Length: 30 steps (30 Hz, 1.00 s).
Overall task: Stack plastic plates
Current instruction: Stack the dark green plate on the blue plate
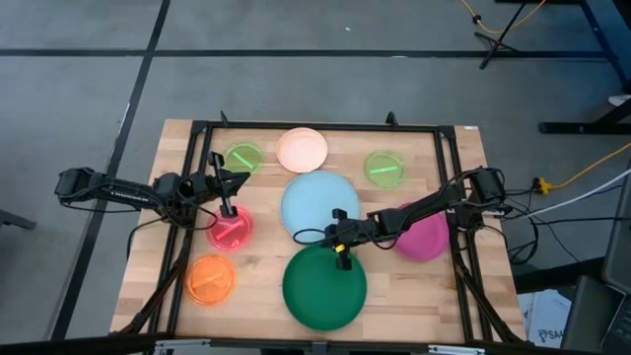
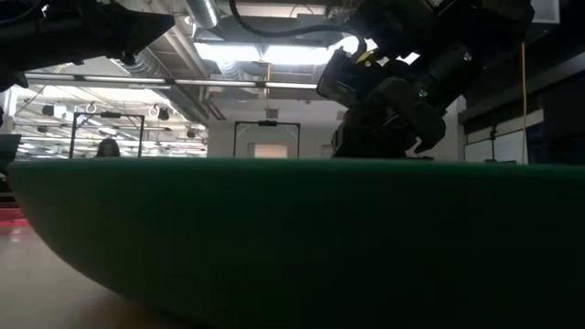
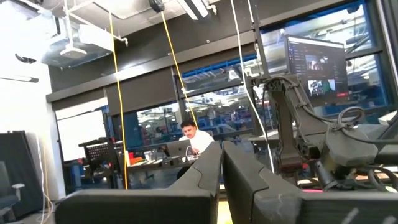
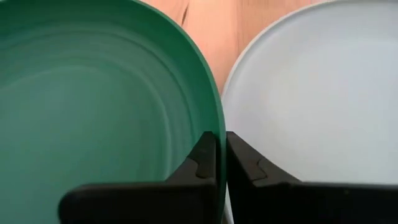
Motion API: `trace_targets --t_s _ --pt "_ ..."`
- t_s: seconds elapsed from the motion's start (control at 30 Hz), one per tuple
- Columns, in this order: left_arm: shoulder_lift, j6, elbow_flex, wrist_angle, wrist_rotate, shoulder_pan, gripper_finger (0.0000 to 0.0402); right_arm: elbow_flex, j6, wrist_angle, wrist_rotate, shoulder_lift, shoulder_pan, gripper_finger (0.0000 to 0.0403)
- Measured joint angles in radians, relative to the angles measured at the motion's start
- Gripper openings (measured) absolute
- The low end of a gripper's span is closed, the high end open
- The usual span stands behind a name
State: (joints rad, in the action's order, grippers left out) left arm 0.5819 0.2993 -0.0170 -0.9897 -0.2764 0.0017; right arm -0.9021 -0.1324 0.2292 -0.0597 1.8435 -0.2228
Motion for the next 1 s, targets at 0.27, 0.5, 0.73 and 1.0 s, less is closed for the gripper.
trace_targets --t_s 0.27,0.5,0.73,1.0 --pt "0.0 0.001 0.0 -0.02 -0.003 0.0 0.0009 -0.005 0.006 -0.013 -0.001 -0.03 0.0 0.0008" --pt "0.0 0.0 0.0 -0.021 -0.002 0.0 0.0009 -0.005 0.008 -0.046 -0.002 -0.107 0.005 0.0003" --pt "0.0 0.0 0.0 -0.021 -0.003 0.0 0.0009 -0.005 0.013 -0.113 -0.019 -0.201 0.035 0.0002" --pt "0.0 0.0 0.0 -0.022 -0.002 0.0 0.0009 -0.005 0.041 -0.136 0.001 -0.278 0.132 0.0002"
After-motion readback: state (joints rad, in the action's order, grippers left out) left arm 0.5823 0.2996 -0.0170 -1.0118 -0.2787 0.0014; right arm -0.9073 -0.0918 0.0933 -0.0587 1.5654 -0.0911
